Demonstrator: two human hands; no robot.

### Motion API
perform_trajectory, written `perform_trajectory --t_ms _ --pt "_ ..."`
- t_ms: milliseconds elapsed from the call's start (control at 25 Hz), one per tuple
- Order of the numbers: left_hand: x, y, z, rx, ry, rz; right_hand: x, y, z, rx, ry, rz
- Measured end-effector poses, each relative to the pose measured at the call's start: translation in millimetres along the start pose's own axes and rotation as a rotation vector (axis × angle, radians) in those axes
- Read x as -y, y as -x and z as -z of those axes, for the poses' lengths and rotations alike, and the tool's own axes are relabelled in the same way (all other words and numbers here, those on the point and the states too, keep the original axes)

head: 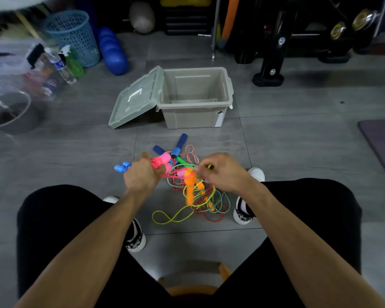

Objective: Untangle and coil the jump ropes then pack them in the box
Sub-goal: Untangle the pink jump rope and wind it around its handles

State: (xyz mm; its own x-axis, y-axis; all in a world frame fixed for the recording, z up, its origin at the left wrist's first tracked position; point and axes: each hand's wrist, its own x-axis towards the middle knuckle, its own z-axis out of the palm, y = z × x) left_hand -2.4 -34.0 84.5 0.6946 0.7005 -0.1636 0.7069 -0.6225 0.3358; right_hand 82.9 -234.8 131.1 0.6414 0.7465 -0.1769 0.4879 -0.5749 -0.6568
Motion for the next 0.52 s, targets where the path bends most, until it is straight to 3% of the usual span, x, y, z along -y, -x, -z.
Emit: perform_trajectory --t_ms 80,200,440,520 --pt "-5.6 4.3 -5.5 0.003 -0.066 -0.068 7.5 -1.4 -0.7 -0.156 -0.064 0.143" --pt "-12.1 9.2 -8.1 0.001 -0.103 -0.092 9.6 0.6 -5.9 -0.247 -0.072 0.246" --pt "0.2 -2.7 -6.1 -0.03 0.063 0.058 11.2 12.7 -3.9 -0.301 -0.043 0.289" --pt "-0.6 -3.1 -2.9 -0.033 0.189 0.081 6.1 9.9 0.1 -0.367 -0.06 0.199"
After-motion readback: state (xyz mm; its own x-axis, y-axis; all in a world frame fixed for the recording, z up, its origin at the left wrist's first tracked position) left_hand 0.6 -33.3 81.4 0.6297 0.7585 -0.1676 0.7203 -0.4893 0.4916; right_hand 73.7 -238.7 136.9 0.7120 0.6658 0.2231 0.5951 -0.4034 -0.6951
